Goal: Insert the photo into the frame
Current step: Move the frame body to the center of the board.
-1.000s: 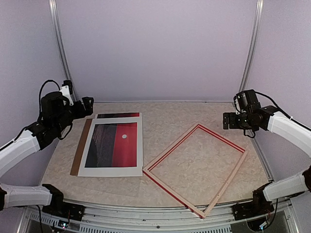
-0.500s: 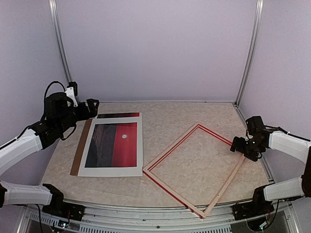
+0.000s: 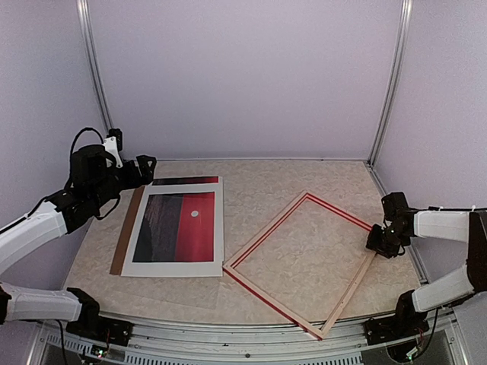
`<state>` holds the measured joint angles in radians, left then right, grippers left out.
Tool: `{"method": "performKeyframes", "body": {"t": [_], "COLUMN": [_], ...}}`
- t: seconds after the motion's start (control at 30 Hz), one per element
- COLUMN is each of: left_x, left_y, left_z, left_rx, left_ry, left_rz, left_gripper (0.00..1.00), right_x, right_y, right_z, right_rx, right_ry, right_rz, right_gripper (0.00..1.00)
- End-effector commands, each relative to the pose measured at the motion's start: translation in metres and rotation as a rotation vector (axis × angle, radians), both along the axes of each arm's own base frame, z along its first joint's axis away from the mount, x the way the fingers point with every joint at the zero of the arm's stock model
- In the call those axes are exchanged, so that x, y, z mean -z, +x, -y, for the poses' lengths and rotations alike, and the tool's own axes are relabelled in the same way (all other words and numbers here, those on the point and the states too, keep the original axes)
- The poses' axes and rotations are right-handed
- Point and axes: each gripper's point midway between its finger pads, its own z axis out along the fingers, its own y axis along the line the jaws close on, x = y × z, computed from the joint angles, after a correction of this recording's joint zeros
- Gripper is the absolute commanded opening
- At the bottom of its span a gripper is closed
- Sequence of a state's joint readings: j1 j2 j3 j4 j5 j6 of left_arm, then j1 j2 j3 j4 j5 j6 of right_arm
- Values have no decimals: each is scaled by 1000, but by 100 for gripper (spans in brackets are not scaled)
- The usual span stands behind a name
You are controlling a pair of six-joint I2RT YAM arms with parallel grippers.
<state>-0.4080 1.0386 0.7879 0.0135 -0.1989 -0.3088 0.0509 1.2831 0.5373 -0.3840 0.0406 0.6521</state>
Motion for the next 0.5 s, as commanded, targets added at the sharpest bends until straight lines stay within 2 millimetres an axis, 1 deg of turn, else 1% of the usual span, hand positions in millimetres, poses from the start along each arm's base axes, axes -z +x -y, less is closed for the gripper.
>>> {"method": "performKeyframes", "body": {"t": [0.0, 0.07, 0.1, 0.2, 0.3, 0.37, 0.4, 0.43, 0.47], "left_x": [-12, -13, -11, -4, 9, 20, 30, 37, 41], "left_y": [0, 0, 1, 4, 11, 16, 20, 22, 23], "left_z": [2, 1, 0, -1, 0, 1, 1, 2, 2], "left_rx": [2, -2, -4, -23, -39, -47, -55, -59, -60], "left_ry": [3, 8, 13, 24, 60, 92, 110, 119, 123], "left_rz": [20, 24, 13, -39, -116, -171, -206, -230, -244], "left_gripper": [99, 99, 99, 99, 99, 99, 99, 99, 99], "right_x": [-9, -10, -14, -15, -9, -3, -1, 5, 7], "right_y": [35, 53, 69, 111, 157, 184, 195, 205, 214], "right_z": [13, 18, 18, 18, 5, -1, -3, -6, -9], "right_rx": [-16, -30, -42, -100, -218, -293, -329, -353, -374], "right_ry": [-86, -127, -141, -175, -170, -171, -178, -177, -171], "right_rz": [51, 48, 62, 68, 69, 66, 68, 66, 76], "right_gripper": [36, 27, 24, 16, 7, 6, 6, 6, 6]}}
